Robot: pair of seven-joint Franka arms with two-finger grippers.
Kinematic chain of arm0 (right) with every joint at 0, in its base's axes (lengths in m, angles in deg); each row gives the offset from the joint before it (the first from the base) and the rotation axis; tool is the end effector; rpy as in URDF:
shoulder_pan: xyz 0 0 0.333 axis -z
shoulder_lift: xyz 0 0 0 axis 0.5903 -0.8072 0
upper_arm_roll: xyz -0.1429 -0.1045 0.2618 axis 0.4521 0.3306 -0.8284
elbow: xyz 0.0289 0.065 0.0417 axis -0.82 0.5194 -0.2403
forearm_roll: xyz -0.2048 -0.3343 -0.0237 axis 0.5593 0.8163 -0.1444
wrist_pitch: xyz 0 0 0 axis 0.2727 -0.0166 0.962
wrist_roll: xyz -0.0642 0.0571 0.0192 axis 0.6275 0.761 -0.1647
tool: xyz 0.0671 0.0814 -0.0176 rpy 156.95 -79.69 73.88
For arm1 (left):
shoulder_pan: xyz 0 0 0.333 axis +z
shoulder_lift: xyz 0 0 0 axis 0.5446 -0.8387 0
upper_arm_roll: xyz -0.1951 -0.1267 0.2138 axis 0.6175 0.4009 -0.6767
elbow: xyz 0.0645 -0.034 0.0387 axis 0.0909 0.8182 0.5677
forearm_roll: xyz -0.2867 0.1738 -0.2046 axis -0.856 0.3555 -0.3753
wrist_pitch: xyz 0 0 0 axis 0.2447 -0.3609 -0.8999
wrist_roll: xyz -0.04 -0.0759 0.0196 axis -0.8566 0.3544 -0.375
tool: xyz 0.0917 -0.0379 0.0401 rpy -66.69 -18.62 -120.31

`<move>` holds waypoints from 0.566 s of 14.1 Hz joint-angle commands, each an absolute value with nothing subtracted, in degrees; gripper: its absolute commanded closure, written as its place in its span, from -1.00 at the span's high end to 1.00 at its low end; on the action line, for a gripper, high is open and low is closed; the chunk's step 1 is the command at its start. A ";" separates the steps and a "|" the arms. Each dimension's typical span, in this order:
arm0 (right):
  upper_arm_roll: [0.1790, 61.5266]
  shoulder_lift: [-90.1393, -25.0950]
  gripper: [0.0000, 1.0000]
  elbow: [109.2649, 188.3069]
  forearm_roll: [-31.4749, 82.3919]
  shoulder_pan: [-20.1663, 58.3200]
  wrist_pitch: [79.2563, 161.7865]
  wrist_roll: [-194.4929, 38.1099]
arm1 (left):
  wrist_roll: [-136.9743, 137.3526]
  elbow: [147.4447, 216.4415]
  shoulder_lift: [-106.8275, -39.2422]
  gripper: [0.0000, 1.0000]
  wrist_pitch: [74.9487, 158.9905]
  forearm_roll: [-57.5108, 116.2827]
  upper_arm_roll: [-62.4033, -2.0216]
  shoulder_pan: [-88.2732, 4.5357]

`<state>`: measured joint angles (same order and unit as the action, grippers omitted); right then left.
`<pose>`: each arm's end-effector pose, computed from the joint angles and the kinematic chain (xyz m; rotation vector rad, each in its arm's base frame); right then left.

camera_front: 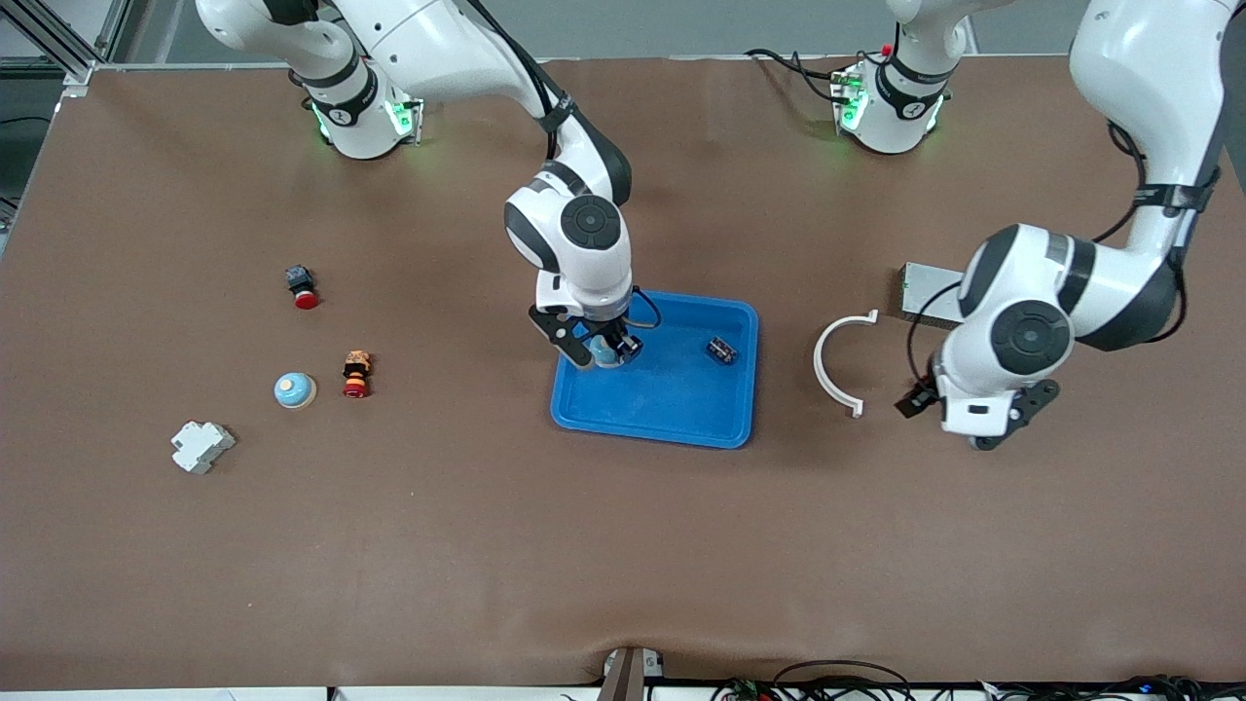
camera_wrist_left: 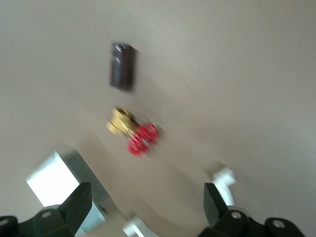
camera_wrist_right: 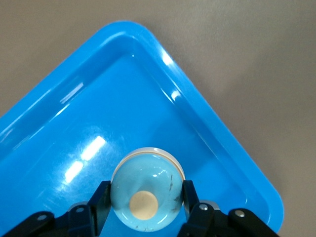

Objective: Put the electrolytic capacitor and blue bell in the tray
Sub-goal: 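Lower the bell into the tray while the left gripper reaches the second capacitor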

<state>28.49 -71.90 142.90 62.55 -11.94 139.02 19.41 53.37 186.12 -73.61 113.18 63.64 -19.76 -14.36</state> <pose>0.4897 0.4970 0.2427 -2.8467 1.2301 -0.0819 0.6158 -0.0805 0.3036 -2.7508 -0.8987 0.1153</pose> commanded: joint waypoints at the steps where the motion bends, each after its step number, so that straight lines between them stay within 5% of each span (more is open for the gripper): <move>1: 29.01 -72.73 -1.00 142.31 63.45 -13.48 140.07 22.98 | 50.08 191.46 -73.34 1.00 120.18 68.51 -18.81 -8.67; 8: 29.01 -74.32 -1.00 142.31 63.36 -16.03 141.48 27.29 | 48.85 197.63 -79.39 1.00 138.57 81.86 -18.99 0.66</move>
<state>28.48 -74.07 142.91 62.55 -14.84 141.43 24.45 49.12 197.19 -77.59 135.27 77.84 -19.85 -2.18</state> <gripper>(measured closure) 0.370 0.000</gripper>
